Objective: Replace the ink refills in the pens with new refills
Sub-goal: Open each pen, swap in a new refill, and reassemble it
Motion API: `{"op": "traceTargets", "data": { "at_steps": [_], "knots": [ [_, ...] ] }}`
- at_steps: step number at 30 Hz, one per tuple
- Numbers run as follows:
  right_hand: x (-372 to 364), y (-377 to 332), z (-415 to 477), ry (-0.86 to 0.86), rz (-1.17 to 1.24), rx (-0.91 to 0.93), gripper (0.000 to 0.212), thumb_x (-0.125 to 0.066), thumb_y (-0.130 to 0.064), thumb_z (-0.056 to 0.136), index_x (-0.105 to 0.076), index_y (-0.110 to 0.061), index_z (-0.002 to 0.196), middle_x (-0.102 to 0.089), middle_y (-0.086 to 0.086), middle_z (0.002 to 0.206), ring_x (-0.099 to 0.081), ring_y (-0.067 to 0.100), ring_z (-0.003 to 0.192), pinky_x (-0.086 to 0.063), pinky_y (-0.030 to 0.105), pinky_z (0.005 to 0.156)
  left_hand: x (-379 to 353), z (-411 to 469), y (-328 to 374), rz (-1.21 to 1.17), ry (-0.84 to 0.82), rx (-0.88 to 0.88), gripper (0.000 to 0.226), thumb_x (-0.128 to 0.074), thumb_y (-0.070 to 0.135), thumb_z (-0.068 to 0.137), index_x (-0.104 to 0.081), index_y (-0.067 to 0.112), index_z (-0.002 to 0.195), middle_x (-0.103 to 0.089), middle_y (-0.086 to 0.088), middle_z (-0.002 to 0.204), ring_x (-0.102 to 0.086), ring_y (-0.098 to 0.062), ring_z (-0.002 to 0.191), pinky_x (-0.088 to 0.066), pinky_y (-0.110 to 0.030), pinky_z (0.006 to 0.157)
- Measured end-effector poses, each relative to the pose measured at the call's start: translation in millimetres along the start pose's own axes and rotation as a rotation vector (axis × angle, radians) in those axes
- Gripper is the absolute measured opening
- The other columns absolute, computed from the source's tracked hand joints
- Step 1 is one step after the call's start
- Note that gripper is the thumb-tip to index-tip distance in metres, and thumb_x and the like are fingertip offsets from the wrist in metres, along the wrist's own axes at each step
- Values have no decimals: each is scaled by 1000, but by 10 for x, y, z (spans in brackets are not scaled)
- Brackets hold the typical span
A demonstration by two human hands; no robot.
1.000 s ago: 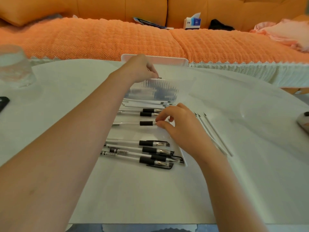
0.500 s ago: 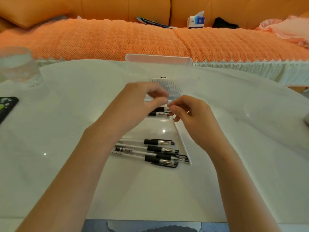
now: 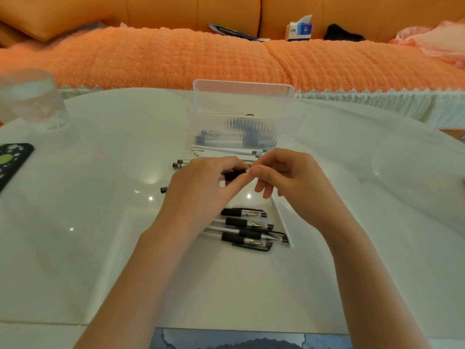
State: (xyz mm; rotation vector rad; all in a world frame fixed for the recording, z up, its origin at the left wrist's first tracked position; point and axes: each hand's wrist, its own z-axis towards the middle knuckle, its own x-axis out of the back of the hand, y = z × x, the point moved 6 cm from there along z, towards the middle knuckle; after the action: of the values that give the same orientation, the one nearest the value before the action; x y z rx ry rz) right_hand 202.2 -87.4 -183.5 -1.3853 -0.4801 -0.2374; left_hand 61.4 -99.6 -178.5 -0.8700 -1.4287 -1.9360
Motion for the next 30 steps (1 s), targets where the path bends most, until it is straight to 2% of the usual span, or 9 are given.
{"op": "traceTargets", "data": {
  "at_steps": [5,8,12,15,17,22,25,27,30],
  "knots": [
    [21,-7,9,9,32,16,12,-58,-18,91,-67,-14,84,-69,1,67,-60,5,57,-42,10,57,5,-13,21,46,57,2,28,-49,59,85,-68,43,99,-67,19,80,-52,3,65,-31,-6,58],
    [13,0,11,12,43,14,13,-58,-17,92,-67,-12,84,-68,1,66,-60,4,56,-43,11,57,-5,-15,24,61,49,16,29,-48,60,84,-67,42,96,-62,19,73,-51,5,63,-28,-8,55],
    [12,4,20,20,57,12,12,-58,-14,91,-67,-9,85,-69,3,67,-60,5,56,-47,14,58,-36,3,-1,76,35,52,30,-46,63,83,-65,41,90,-62,16,71,-56,-3,69,-33,-13,57],
    [39,-3,20,39,98,17,9,-59,-11,90,-66,-10,85,-70,3,69,-61,7,58,-49,17,60,-15,18,-22,118,68,47,36,-44,67,81,-58,34,76,-50,11,55,-47,-6,55,-31,-21,50],
    [39,-4,20,39,106,15,8,-60,-12,90,-66,-9,86,-70,2,68,-61,6,57,-50,18,59,3,17,-28,136,61,45,37,-43,67,80,-55,33,74,-46,11,53,-44,-5,52,-27,-21,49],
    [36,56,21,52,21,-13,7,-60,-16,90,-67,-13,90,-70,-1,73,-64,7,63,-47,13,61,20,6,-88,145,-29,98,32,-50,64,80,-56,33,83,-48,14,62,-44,-2,58,-26,-19,51],
    [104,104,14,95,-37,-29,4,-63,-18,88,-67,-18,89,-70,-4,79,-64,6,73,-48,14,67,80,-9,-204,84,-56,151,29,-57,60,79,-58,35,92,-59,14,81,-50,-4,71,-33,-20,56],
    [72,121,2,66,-113,-48,4,-65,-21,86,-69,-23,88,-69,-8,84,-61,4,79,-45,12,69,117,-16,-267,32,-57,171,26,-60,55,81,-56,36,98,-61,11,91,-54,-8,80,-37,-25,63],
    [-81,123,-16,-21,-201,-71,4,-68,-23,84,-71,-25,86,-65,-12,83,-57,2,80,-38,15,65,119,-4,-292,-22,-73,163,23,-61,46,85,-49,34,100,-64,10,92,-58,-10,81,-43,-30,71]
  ]
}}
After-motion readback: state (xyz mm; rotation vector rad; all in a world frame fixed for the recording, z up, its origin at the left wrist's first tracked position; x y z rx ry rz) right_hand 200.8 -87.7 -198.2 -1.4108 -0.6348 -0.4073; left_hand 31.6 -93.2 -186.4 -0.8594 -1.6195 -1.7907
